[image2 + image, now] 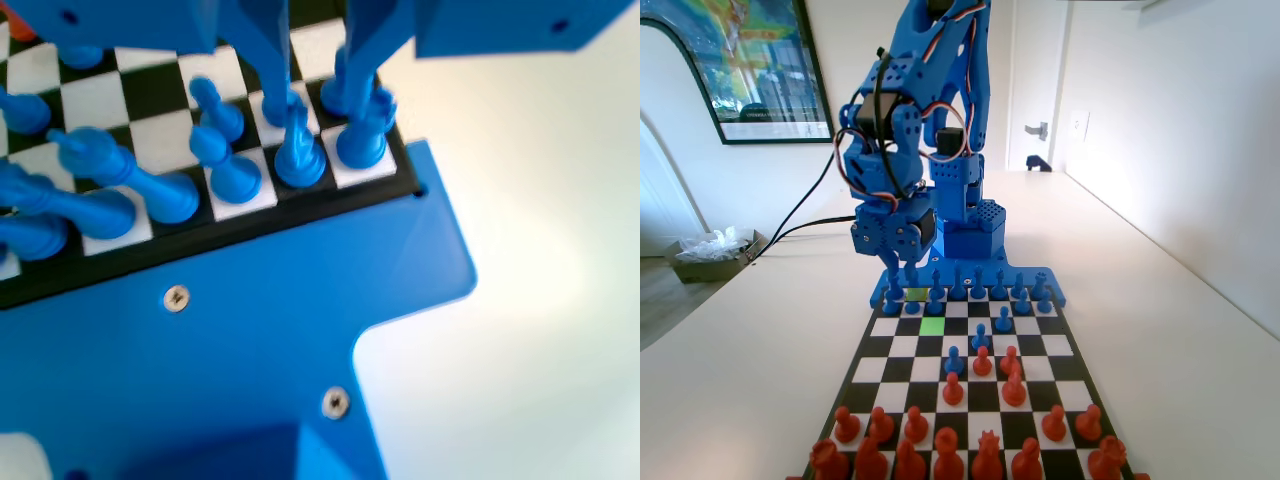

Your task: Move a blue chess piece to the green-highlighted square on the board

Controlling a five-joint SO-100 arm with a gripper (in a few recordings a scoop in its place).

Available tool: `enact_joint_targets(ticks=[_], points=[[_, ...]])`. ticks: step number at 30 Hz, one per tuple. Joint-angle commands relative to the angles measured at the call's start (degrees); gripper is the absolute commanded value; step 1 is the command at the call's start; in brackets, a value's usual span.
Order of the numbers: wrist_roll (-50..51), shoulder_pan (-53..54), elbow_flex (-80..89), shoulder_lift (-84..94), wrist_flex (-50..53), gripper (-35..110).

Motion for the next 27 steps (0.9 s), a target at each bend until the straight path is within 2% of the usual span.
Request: enact_joint_targets(ticks=[1,11,27], points=[[1.05,0.62,-1.67,0.53,1.67,9],[3.52,-0.97,-2.55,0.53,3.87,9],[1.85,-0.53,-1.93,-4.22,-2.02,9]])
